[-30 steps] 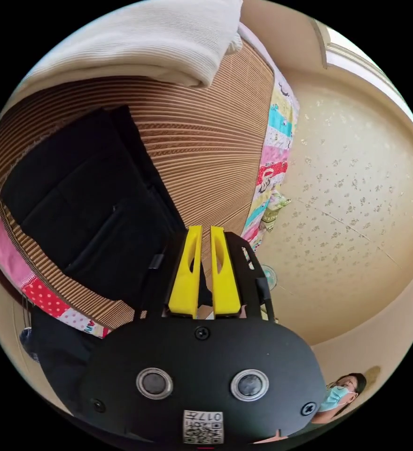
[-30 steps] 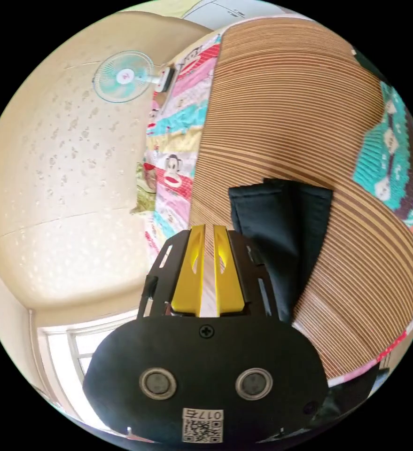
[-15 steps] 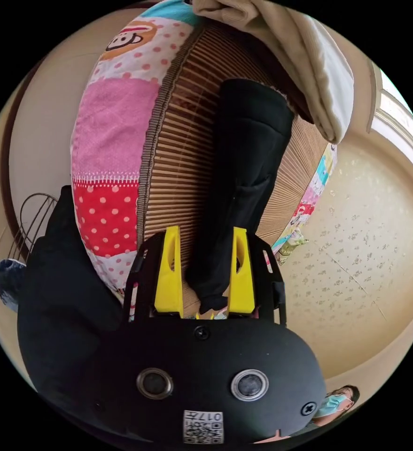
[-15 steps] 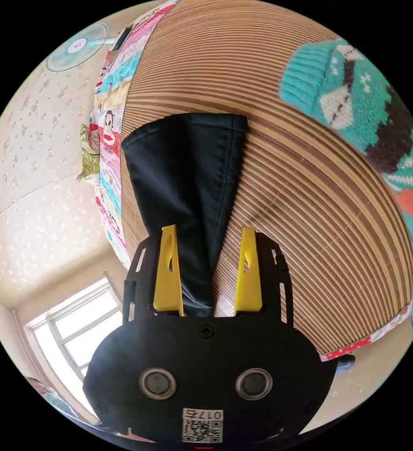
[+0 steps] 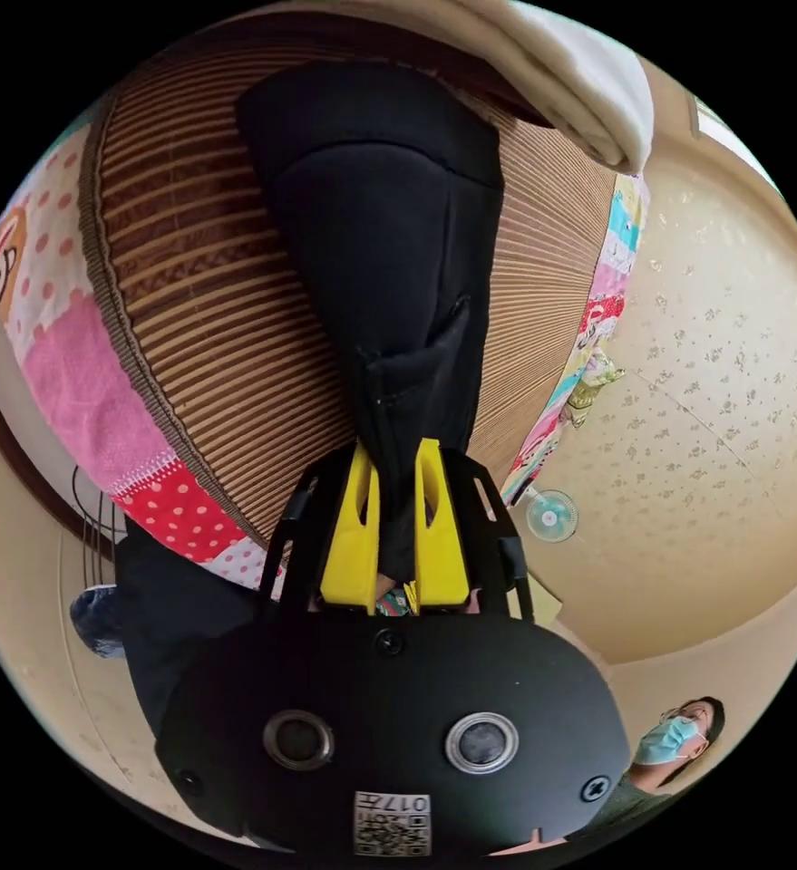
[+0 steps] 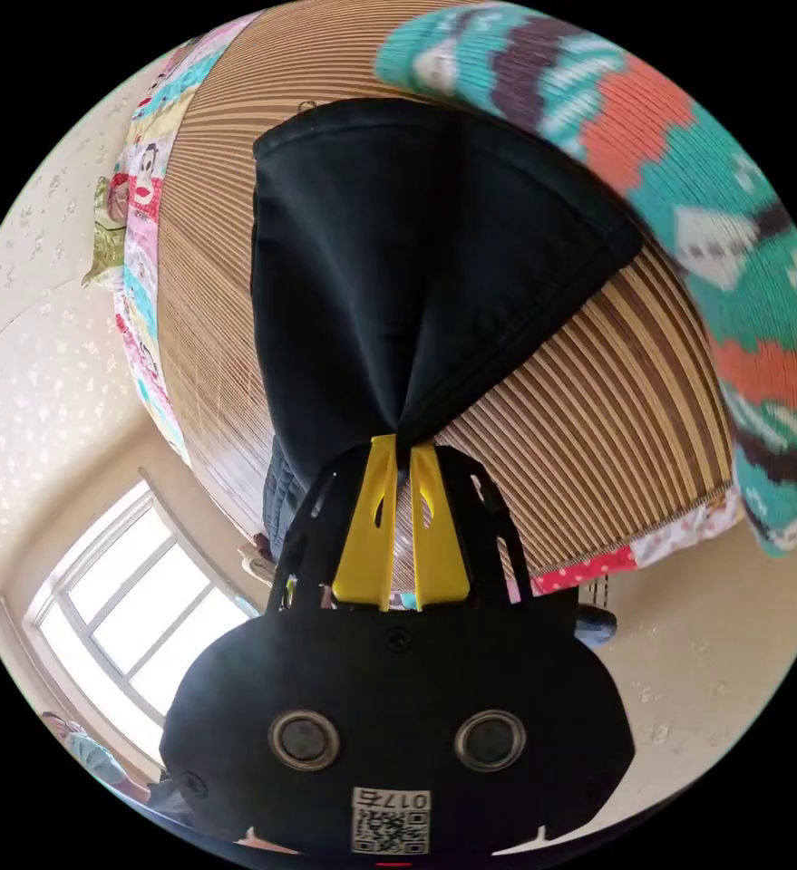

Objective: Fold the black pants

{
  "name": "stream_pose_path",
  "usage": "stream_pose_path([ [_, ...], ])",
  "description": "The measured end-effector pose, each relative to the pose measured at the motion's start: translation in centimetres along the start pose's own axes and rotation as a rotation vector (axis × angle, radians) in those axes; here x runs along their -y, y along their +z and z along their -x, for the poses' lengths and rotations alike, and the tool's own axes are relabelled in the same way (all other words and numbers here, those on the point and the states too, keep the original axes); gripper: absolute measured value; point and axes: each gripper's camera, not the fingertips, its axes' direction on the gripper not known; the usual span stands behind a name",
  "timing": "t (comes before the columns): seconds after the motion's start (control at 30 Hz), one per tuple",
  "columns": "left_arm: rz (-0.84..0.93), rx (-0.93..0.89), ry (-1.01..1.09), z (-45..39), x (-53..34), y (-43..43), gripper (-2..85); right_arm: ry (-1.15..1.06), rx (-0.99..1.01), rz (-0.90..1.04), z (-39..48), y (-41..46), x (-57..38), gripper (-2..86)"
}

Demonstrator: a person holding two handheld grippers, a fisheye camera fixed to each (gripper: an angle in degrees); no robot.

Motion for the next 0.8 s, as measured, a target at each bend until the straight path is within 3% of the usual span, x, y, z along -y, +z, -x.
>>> stream_pose_path([
  [0.17,-0.062,0.300,0.127,-1.8,-3.7,-2.6,7.9,0.057,-0.117,-0.076,-5.1,-2.4,-6.9,5.9],
  [0.3,-0.143,0.384,0.263,-5.0,-6.8,-3.2,8.0,-0.008,-0.128,-0.226,-3.2,-5.7,-8.7,10.2],
  [0.43,-0.052,0.436,0.403,-8.6,-7.3,0.5,8.0,-0.106,-0.199,-0.206,0.6,-5.7,-3.6,14.5],
  [0.6,0.067,0.397,0.469,-11.9,-7.9,6.0,8.0,0.122,-0.009,-0.162,-1.8,-3.1,3.5,14.2],
  [0.67,0.094,0.380,0.457,-12.3,-8.1,7.1,8.0,0.276,0.163,-0.173,-4.0,-2.0,4.7,9.8],
  [0.8,0.112,0.354,0.451,-12.7,-8.5,8.0,7.9,0.234,0.297,-0.221,-4.2,-2.3,3.8,4.4],
])
